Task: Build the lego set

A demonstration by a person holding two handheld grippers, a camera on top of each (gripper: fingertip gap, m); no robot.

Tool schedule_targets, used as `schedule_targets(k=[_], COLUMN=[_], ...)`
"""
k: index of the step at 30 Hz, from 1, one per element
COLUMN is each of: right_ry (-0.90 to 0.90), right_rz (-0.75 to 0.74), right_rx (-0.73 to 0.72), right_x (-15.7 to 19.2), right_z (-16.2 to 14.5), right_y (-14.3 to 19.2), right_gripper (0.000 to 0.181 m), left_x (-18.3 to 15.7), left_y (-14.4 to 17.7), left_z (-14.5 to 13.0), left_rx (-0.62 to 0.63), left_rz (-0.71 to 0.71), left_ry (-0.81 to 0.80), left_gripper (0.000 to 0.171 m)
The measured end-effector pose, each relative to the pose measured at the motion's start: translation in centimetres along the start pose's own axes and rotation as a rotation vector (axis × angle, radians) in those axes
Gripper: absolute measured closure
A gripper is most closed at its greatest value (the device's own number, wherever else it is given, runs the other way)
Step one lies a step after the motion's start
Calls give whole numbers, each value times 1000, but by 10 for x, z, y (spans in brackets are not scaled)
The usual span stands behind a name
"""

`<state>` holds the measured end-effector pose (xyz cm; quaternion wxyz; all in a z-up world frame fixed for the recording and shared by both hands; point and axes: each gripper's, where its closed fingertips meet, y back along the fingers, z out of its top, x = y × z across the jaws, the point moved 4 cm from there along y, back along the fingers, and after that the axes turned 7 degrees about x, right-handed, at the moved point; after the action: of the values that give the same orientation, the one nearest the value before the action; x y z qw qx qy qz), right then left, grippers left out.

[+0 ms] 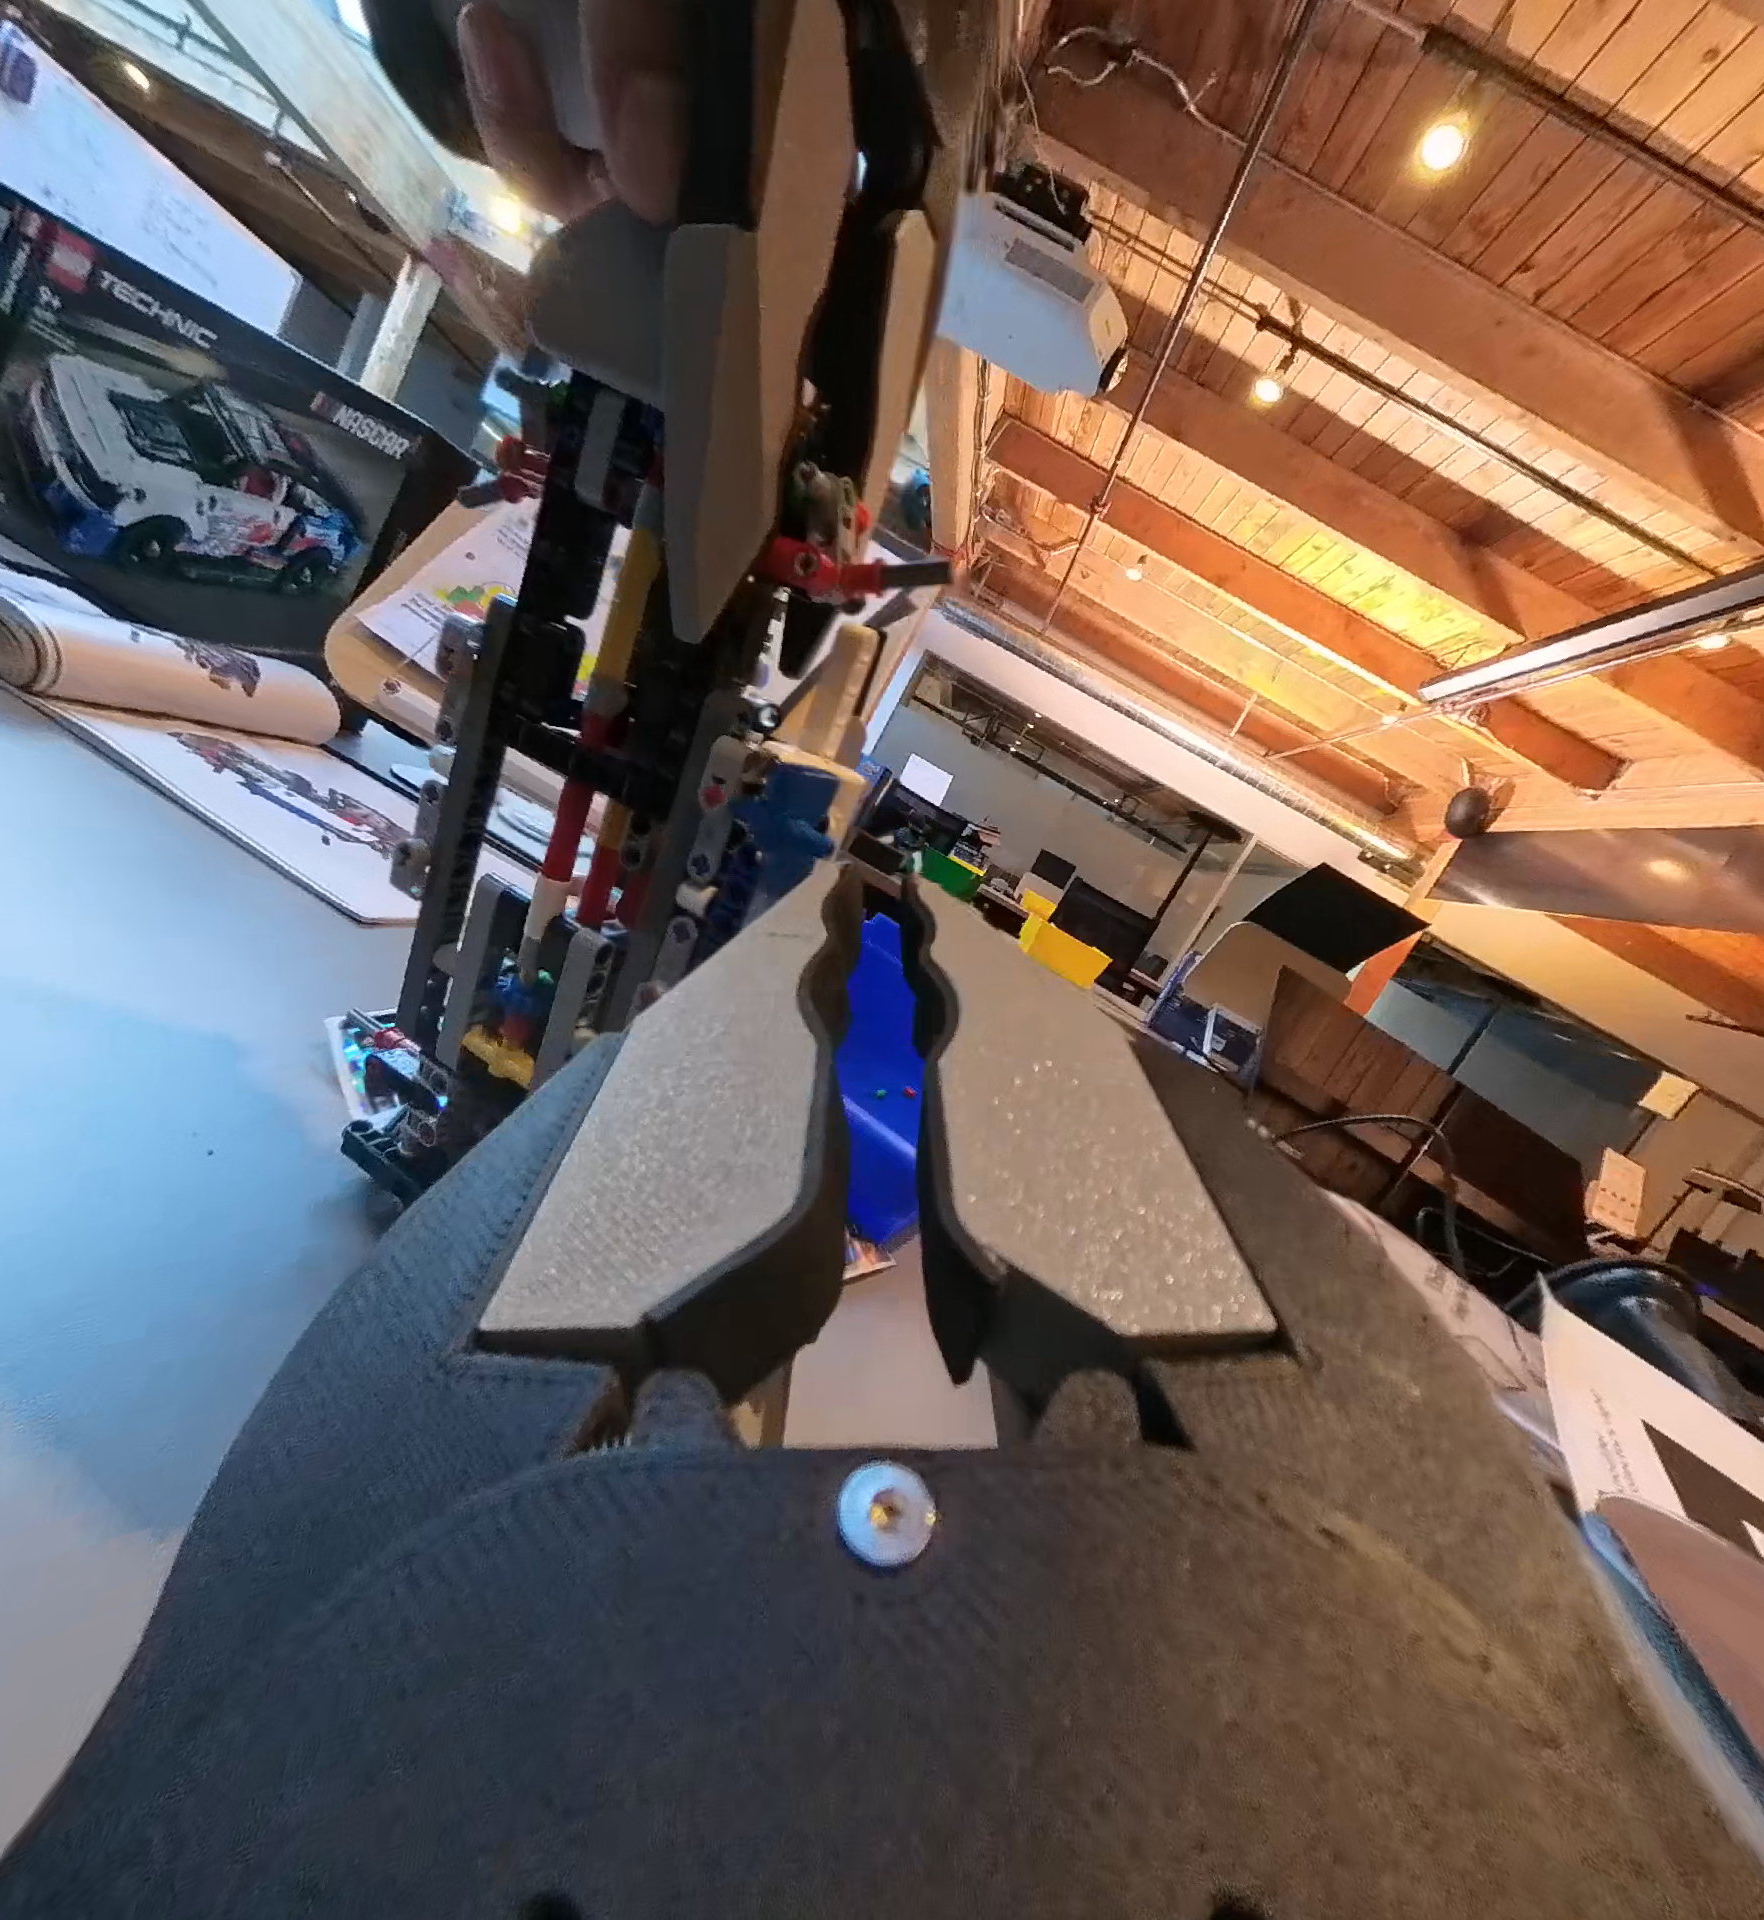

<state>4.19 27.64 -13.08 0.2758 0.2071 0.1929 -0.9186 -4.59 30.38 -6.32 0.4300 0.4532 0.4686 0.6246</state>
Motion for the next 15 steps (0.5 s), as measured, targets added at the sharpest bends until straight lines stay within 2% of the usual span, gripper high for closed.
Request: schedule_targets(k=[4, 9, 15], right_ry=[-6, 55, 58], right_rz=[57, 93, 103], right_rx=[-7, 13, 11], right_x=[6, 21, 27], right_z=[2, 10, 6], right_y=[0, -11, -13], right_gripper=[173, 158, 163], left_x=[0, -4, -11], left_y=[0, -1, -1], left_z=[-6, -6, -8], left_rx=[-3, 0, 11], left_rz=[4, 2, 2], left_ry=[-1, -32, -96], left_gripper=[134, 134, 134])
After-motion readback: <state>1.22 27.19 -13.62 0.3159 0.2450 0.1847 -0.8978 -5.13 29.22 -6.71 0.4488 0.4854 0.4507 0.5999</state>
